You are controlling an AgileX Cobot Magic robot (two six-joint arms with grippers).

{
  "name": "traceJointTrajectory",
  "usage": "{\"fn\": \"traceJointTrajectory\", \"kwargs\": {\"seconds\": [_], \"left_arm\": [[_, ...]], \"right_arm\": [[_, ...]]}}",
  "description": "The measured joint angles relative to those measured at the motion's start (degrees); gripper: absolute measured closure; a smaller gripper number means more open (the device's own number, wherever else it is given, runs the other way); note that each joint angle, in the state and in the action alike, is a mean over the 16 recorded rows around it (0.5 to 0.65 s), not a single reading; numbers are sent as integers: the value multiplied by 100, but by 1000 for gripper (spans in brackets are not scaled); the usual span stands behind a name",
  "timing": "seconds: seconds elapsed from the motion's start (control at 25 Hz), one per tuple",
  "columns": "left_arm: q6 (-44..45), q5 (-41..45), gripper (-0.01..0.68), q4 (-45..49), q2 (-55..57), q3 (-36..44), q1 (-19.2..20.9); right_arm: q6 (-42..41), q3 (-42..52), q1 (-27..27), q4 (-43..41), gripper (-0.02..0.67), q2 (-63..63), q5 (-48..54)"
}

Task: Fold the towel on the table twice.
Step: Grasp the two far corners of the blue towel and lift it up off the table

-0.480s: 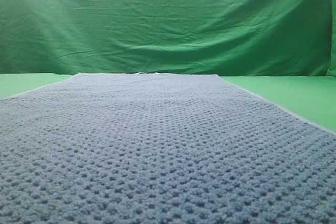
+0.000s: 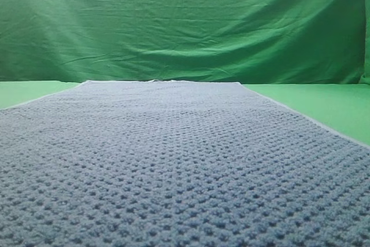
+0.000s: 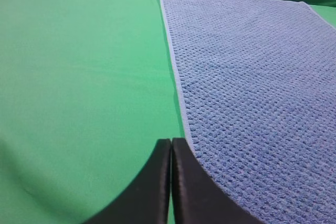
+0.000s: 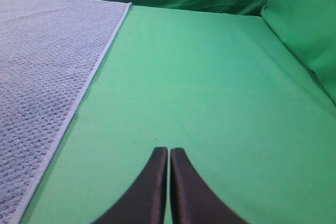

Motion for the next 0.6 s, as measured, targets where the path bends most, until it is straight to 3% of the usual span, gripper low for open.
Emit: {"fn": "traceJointTrajectory", "kwargs": {"seconds": [0.6], "left_arm": [[-2, -229, 673, -24, 0, 5, 0]], "right_arm": [[-17, 0, 0, -10, 649, 0, -32]]}}
